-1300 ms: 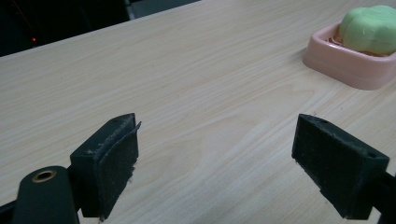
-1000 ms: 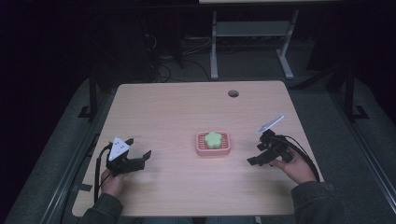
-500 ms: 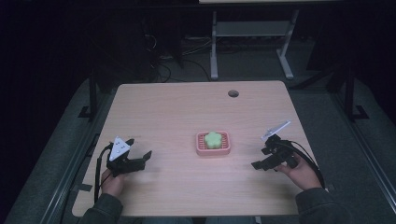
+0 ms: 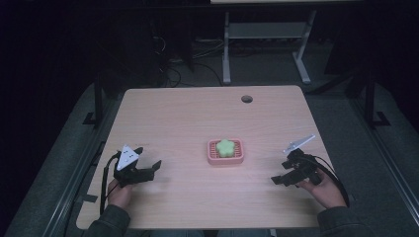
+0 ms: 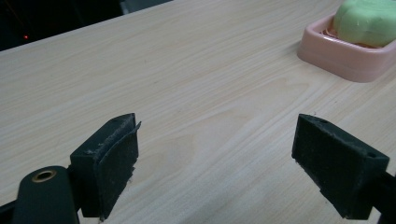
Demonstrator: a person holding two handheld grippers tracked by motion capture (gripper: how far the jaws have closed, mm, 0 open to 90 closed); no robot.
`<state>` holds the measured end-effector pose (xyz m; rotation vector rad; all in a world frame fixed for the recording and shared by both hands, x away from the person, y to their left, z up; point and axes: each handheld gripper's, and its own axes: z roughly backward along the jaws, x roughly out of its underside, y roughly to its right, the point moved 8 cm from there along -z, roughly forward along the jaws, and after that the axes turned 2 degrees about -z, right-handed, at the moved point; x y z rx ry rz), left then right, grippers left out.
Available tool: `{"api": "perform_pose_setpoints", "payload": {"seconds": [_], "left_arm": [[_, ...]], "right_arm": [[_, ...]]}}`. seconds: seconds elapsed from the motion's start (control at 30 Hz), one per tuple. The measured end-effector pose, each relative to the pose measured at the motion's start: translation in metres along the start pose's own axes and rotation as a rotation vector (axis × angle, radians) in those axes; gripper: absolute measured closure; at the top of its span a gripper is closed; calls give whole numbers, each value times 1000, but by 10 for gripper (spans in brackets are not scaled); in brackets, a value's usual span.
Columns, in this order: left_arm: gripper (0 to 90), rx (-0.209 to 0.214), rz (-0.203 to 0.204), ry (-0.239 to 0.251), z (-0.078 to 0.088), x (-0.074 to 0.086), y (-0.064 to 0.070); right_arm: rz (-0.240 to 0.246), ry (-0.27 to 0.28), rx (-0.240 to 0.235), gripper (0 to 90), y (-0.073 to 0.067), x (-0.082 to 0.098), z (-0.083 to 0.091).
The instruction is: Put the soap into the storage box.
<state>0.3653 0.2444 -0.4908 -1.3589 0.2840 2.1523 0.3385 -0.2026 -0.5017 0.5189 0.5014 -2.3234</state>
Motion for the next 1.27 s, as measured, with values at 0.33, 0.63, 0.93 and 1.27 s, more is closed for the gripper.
{"api": "perform_pose_setpoints", "payload": {"seconds": [0.33, 0.63, 0.93, 1.27], "left_arm": [[142, 9, -9, -4, -1, 1, 2], [143, 15, -20, -11, -1, 1, 3], [142, 22, -27, -16, -3, 2, 5], [142, 29, -47, -20, -6, 2, 8]], "right_arm": [[-22, 20, 0, 209, -1, 15, 4], [-31, 44, 0, 210, -2, 27, 4], [-50, 82, -4, 210, -8, 37, 5], [-53, 161, 32, 209, -16, 41, 9]]}}
